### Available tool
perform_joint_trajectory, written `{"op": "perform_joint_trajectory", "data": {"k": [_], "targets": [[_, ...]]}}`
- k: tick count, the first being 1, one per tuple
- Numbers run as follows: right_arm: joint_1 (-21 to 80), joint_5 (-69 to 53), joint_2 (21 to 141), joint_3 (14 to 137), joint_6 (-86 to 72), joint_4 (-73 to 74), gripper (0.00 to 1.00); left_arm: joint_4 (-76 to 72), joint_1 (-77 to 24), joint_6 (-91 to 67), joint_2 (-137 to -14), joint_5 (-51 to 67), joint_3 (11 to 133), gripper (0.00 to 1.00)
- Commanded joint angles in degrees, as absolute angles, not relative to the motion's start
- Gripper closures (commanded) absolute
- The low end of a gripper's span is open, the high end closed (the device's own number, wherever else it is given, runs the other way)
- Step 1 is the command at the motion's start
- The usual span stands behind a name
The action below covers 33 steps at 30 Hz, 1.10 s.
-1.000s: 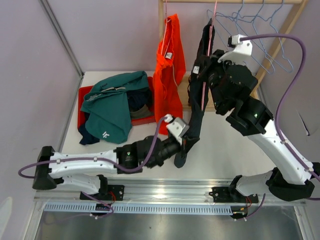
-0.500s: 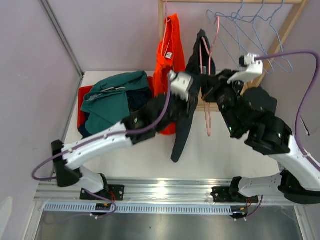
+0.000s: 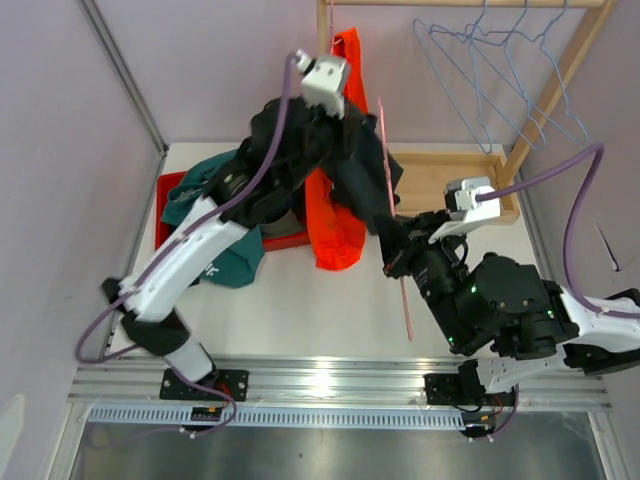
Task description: Remove the shorts from the hanger
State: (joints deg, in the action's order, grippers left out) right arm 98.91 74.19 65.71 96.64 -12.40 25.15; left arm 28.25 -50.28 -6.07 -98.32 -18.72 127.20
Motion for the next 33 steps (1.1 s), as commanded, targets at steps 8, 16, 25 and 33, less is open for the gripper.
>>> {"op": "perform_joint_trajectory", "data": {"k": [8, 16, 25, 33], "targets": [[74.8, 67.2, 64.0, 103.7, 3.0, 11.7, 1.0, 28.7, -52.0, -1.0, -64.3, -24.2, 109.7, 1.0], [52.7, 46.4, 75.7, 122.9, -7.3, 32.0, 1.0, 33.7, -39.1, 4.8, -67.0, -22.5, 110.8, 1.0], [35.5, 26.0, 83.0, 127.1, -15.8, 38.1, 1.0, 39.3, -18.1, -3.3, -84.4, -9.7, 128.8, 1.0], [30.7, 19.5, 83.8, 117.8, -18.5, 33.0, 1.0, 40.7, -9.0, -7.9, -99.4, -1.8, 142.2, 1.0]]}}
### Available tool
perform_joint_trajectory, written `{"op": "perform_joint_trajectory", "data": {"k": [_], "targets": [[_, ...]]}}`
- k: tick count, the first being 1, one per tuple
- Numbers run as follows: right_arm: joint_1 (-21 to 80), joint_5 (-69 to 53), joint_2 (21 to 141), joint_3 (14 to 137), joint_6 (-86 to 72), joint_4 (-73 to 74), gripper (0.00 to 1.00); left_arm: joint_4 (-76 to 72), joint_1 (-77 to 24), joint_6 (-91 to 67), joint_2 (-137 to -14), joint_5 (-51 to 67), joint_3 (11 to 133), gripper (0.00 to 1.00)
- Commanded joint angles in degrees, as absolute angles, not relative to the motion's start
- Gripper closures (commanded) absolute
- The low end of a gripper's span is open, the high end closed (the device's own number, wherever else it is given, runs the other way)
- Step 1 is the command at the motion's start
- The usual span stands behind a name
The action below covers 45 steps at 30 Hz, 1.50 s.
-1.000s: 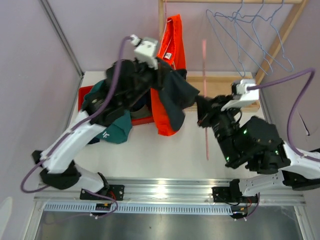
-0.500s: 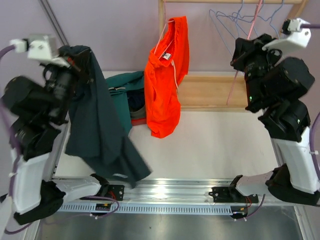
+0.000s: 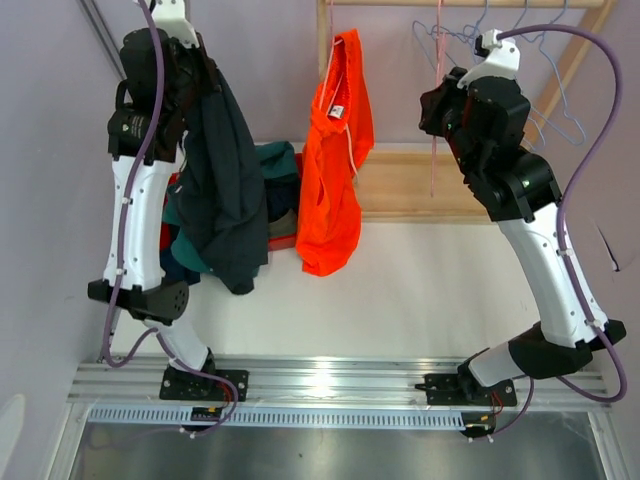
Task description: Remove the shorts from the hanger
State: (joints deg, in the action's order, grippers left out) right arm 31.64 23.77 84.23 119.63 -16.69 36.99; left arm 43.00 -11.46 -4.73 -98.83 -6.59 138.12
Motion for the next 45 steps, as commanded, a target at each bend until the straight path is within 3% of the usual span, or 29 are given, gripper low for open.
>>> {"op": "perform_joint_trajectory", "data": {"k": [1, 7, 9, 11, 16, 29, 36, 44, 45], "targets": [[29.9, 19.1, 83.8, 116.9, -18.7, 32.1, 1.0, 40.9, -8.4, -8.4, -101.7, -1.8, 141.9, 1.0], [26.7, 16.5, 83.9, 113.2, -19.9, 29.4, 1.0, 38.2, -6.2, -10.1, -106.0, -3.6, 131.8, 0.97], [25.6, 15.6, 84.6, 113.5, -20.0, 29.3, 1.0, 36.2, -6.2, -10.5, -105.6, -3.7, 126.2, 0.56], [24.4, 14.8, 85.3, 114.6, -19.9, 29.0, 1.0, 33.3, -6.2, -10.7, -105.1, -4.0, 119.0, 0.02], [22.5, 13.1, 89.9, 121.2, -19.5, 29.9, 1.0, 31.1, -5.9, -12.4, -103.5, -5.5, 110.0, 0.01], [16.8, 9.4, 107.3, 139.7, -22.3, 29.6, 1.0, 17.5, -7.0, -15.5, -78.3, 0.5, 80.3, 0.01], [16.2, 7.8, 110.1, 137.0, -25.2, 29.3, 1.0, 17.5, -8.3, -13.2, -76.0, 1.1, 80.1, 0.0], [16.3, 8.8, 100.2, 123.2, -25.7, 25.8, 1.0, 17.0, -8.3, -13.2, -75.7, 1.7, 79.6, 0.01], [16.5, 9.1, 99.0, 122.3, -26.2, 26.3, 0.95, 17.0, -8.3, -13.2, -75.7, 1.7, 79.5, 0.01]]}}
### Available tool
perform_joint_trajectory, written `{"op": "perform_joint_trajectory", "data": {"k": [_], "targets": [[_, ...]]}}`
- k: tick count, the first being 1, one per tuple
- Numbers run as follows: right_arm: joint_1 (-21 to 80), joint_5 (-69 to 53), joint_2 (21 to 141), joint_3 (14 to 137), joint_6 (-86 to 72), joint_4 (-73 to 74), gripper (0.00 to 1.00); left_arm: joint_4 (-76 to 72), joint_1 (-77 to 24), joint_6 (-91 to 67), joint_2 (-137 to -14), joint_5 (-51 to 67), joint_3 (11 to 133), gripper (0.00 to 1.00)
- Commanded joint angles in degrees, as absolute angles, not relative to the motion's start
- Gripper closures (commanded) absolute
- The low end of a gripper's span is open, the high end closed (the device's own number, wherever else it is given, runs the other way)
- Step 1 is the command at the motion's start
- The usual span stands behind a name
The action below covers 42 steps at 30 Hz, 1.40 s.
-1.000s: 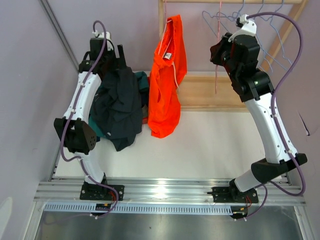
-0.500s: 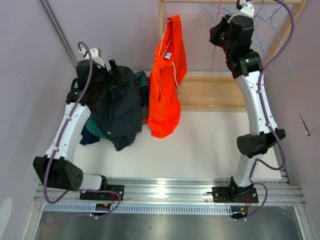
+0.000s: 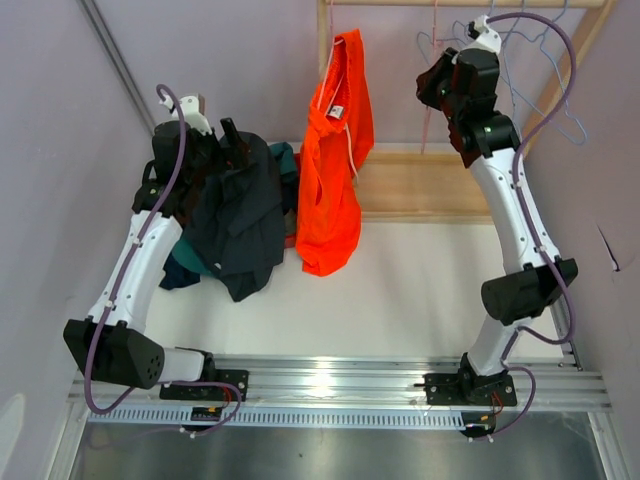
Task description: Remove the shorts from the hanger
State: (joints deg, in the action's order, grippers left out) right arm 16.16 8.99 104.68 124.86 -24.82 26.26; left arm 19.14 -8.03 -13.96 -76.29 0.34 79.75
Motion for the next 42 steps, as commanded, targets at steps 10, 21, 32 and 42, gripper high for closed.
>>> {"op": "perform_joint_trajectory", "data": {"k": [10, 21, 32, 42], "targets": [[24.1, 16.9, 81.8, 109.5, -24.8, 25.4, 0.0, 16.3, -8.3, -13.4, -74.8, 1.9, 78.3, 0.01], [40.3, 21.5, 98.9, 132.3, -18.5, 27.5, 0.0, 15.4, -8.3, -13.5, -73.2, 2.8, 77.0, 0.01], [41.1, 22.7, 112.9, 144.9, -18.9, 25.1, 0.04, 14.3, -8.3, -13.9, -73.2, 4.2, 76.4, 0.01], [42.0, 23.6, 117.3, 144.1, -20.7, 22.9, 0.09, 13.8, -8.3, -14.8, -72.9, 5.8, 75.5, 0.0]]}}
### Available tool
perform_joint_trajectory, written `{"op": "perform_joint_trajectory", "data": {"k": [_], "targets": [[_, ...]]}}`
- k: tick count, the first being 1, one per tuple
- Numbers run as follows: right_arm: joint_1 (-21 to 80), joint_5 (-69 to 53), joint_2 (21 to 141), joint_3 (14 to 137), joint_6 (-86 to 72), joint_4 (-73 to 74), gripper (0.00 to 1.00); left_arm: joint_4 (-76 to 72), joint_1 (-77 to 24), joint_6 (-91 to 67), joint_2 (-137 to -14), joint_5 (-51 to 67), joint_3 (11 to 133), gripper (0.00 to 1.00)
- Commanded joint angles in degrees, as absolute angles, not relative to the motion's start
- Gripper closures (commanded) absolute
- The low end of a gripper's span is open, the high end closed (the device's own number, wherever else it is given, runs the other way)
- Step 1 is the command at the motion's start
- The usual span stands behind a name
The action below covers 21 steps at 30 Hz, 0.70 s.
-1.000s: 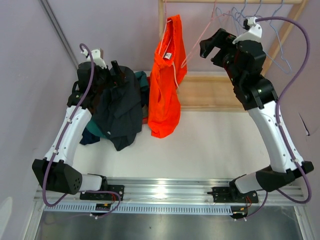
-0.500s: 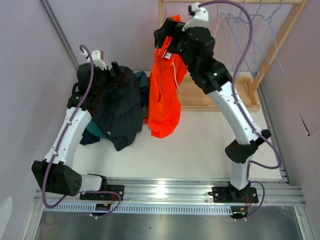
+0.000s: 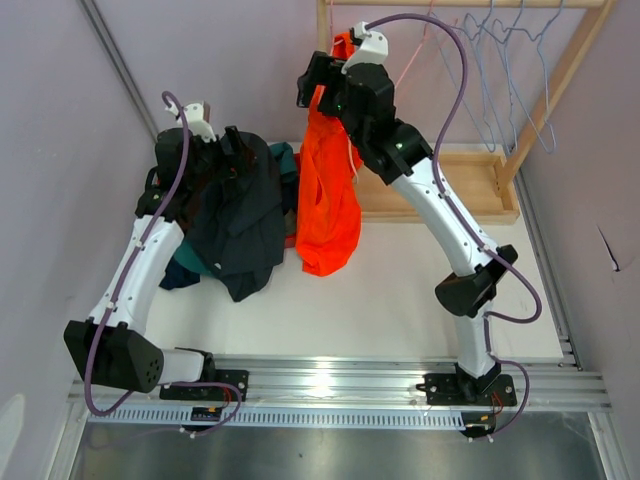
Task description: Remove the shorts from the hanger
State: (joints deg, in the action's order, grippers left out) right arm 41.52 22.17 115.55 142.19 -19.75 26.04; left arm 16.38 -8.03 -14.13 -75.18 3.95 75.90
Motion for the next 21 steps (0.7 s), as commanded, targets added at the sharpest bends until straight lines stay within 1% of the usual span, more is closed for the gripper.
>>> {"op": "perform_joint_trajectory", "data": {"k": [1, 5, 8, 9, 11, 12, 13, 15, 17, 18, 21], "targets": [[42.1, 23.7, 117.6, 144.1, -21.0, 22.9, 0.09, 13.8, -8.3, -14.8, -72.8, 5.8, 75.7, 0.01], [42.1, 24.2, 118.7, 143.6, -21.4, 22.0, 0.12, 13.7, -8.3, -14.7, -72.7, 5.9, 75.4, 0.01], [42.1, 24.6, 119.5, 143.4, -21.5, 21.3, 0.18, 13.7, -8.2, -14.8, -72.8, 5.9, 75.5, 0.01], [42.1, 24.5, 119.6, 143.3, -21.7, 20.9, 0.27, 13.6, -8.2, -14.9, -72.6, 6.0, 75.5, 0.01], [42.1, 24.8, 119.4, 142.4, -21.7, 19.6, 0.35, 13.6, -8.3, -14.9, -72.6, 6.4, 75.6, 0.01], [42.1, 24.8, 119.4, 141.6, -21.7, 19.3, 0.44, 13.5, -8.3, -15.0, -72.4, 6.6, 75.3, 0.01], [42.1, 24.8, 119.4, 141.3, -21.8, 18.7, 0.51, 13.4, -8.3, -15.1, -72.3, 6.7, 75.2, 0.01], [42.2, 25.0, 119.3, 140.8, -21.7, 18.6, 0.59, 13.5, -8.3, -15.3, -72.2, 6.8, 75.3, 0.01], [42.2, 25.0, 119.4, 140.7, -21.7, 18.5, 0.6, 13.4, -8.3, -15.3, -72.3, 6.9, 75.2, 0.01], [42.2, 25.1, 119.4, 140.6, -21.7, 18.5, 0.63, 13.3, -8.3, -15.4, -72.2, 6.9, 75.3, 0.01], [42.1, 25.4, 119.4, 140.6, -21.6, 18.4, 0.8, 13.4, -8.3, -15.3, -72.3, 6.9, 75.1, 0.01]]}}
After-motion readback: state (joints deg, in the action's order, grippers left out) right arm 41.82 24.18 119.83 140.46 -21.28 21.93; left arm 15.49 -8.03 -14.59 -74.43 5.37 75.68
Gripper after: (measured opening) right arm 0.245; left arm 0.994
